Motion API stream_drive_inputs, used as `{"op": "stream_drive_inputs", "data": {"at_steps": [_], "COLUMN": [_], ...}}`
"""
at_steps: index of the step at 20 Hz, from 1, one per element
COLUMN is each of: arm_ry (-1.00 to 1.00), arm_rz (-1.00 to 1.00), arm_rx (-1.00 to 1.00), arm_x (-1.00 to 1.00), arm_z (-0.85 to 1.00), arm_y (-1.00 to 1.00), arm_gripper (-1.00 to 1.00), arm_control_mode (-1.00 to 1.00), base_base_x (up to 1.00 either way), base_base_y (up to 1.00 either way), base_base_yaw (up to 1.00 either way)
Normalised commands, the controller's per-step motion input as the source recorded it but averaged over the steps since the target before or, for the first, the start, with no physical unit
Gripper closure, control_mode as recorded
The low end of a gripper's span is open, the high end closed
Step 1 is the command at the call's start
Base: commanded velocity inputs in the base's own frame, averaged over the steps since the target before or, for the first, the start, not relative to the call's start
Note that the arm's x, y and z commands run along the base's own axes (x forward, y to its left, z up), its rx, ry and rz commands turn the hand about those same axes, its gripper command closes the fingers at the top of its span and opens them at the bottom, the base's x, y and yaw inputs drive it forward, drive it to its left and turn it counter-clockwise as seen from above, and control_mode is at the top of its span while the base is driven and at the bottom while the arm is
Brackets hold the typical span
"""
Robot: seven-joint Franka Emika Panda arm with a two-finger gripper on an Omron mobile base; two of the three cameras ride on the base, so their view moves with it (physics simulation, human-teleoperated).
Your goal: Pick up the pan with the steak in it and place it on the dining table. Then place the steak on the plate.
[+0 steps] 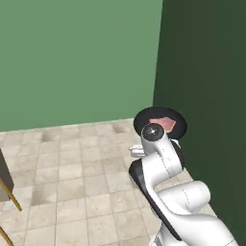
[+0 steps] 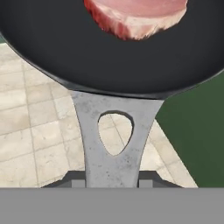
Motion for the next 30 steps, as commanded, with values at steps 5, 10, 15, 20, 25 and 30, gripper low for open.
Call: {"op": "stream_drive_inputs", "data": {"at_steps": [5,10,15,20,25,30], "arm_ry": [0.0,0.0,0.0,0.0,0.0,0.0], "arm_rz": [0.0,0.0,0.0,0.0,0.0,0.0], "arm_rx": [0.0,0.0,0.0,0.0,0.0,0.0], "arm_x": [0.0,0.0,0.0,0.0,0.0,0.0], "arm_z": [0.0,0.0,0.0,0.0,0.0,0.0], "arm_y": [0.0,0.0,0.0,0.0,0.0,0.0], "arm_gripper": [1.0,1.0,1.0,1.0,1.0,1.0], "arm_control_mode": [1.0,1.0,1.0,1.0,1.0,1.0], "base_base_x": [0.0,0.0,0.0,0.0,0.0,0.0], "base_base_y": [0.03,0.03,0.03,0.02,0.01,0.0], "base_base_yaw": [0.48,0.48,0.48,0.48,0.48,0.48]}}
